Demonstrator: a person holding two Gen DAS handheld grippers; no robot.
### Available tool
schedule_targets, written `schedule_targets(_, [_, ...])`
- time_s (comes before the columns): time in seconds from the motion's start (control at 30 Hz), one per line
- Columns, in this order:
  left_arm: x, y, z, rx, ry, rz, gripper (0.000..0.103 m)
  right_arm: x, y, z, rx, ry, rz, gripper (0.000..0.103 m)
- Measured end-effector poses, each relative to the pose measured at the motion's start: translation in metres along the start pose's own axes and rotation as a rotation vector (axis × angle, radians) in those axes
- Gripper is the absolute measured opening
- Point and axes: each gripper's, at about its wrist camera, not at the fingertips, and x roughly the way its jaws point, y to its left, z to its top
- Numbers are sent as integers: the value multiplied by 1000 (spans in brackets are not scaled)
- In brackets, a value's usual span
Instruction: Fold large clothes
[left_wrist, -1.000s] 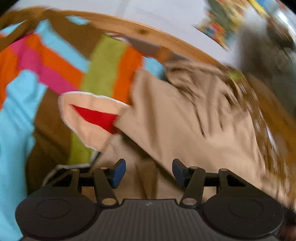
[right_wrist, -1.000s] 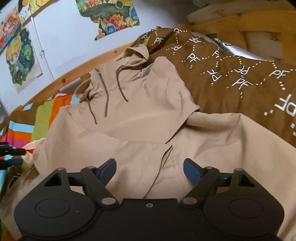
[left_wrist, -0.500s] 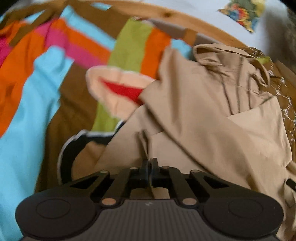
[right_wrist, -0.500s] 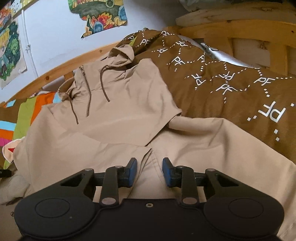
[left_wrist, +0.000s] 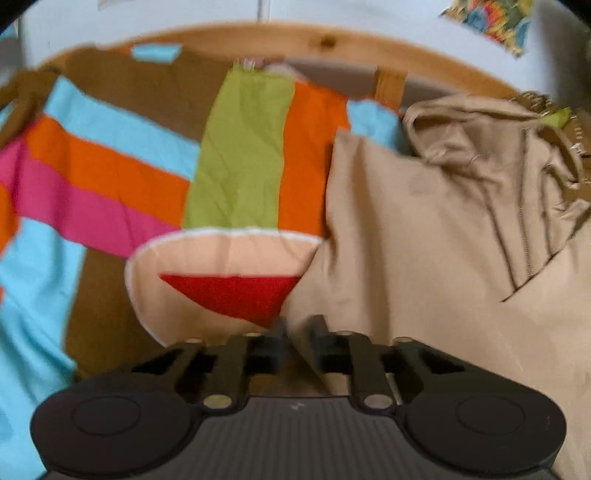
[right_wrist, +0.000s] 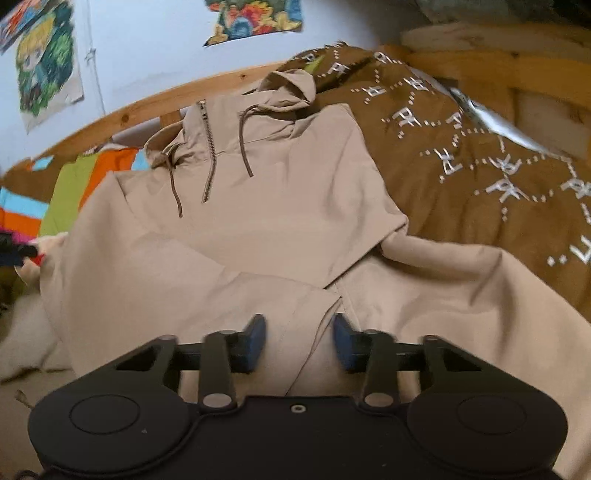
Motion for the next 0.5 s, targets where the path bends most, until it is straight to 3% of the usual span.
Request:
schedule_targets(0.07, [-4, 0, -5, -34, -25, 17, 8, 0, 1, -4, -10, -1, 18, 3])
schedule_targets(0.2, [-18, 7, -12, -153, -90, 27, 6, -14, 3, -5, -40, -94, 38, 0])
schedule_targets(0.33, [-4, -4, -14, -51, -35, 87, 9, -31, 3, 3, -90, -211, -30, 0])
schedule_targets(0.43, [-10, -13, -16, -4, -51, 114, 15, -14, -1, 1, -106, -131, -40, 1])
schedule_targets(0.47, [-15, -13, -17, -9, -55, 110, 24, -7, -3, -3, -113, -103, -48, 4])
schedule_targets(0.5, [-21, -12, -19, -19, -61, 98, 40, -2, -5, -8, -112, -80, -55, 7])
